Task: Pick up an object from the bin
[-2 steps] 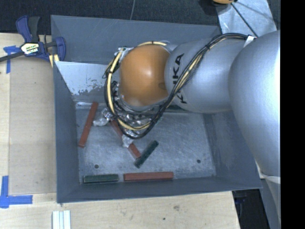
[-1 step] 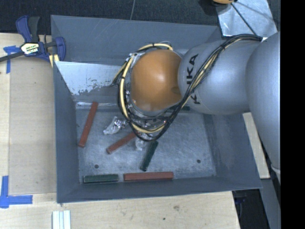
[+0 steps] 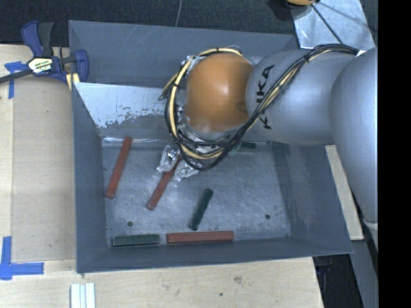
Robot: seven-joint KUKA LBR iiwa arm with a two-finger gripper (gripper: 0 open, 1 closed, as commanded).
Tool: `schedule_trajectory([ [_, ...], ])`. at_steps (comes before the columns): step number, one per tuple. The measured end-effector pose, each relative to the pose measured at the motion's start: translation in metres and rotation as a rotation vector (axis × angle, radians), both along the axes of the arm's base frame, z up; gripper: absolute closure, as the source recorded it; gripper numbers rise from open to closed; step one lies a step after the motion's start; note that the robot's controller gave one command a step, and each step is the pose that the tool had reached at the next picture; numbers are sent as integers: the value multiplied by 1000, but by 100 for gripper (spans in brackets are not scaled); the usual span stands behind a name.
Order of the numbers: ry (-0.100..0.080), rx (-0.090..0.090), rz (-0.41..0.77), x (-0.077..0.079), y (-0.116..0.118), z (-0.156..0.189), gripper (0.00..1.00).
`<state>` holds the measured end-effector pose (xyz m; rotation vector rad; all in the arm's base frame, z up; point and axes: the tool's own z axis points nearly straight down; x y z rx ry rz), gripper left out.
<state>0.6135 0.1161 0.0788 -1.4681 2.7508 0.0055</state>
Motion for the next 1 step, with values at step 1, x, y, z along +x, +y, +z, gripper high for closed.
schedule_trajectory([
  [1, 0, 0, -1, 0, 0, 0, 100],
])
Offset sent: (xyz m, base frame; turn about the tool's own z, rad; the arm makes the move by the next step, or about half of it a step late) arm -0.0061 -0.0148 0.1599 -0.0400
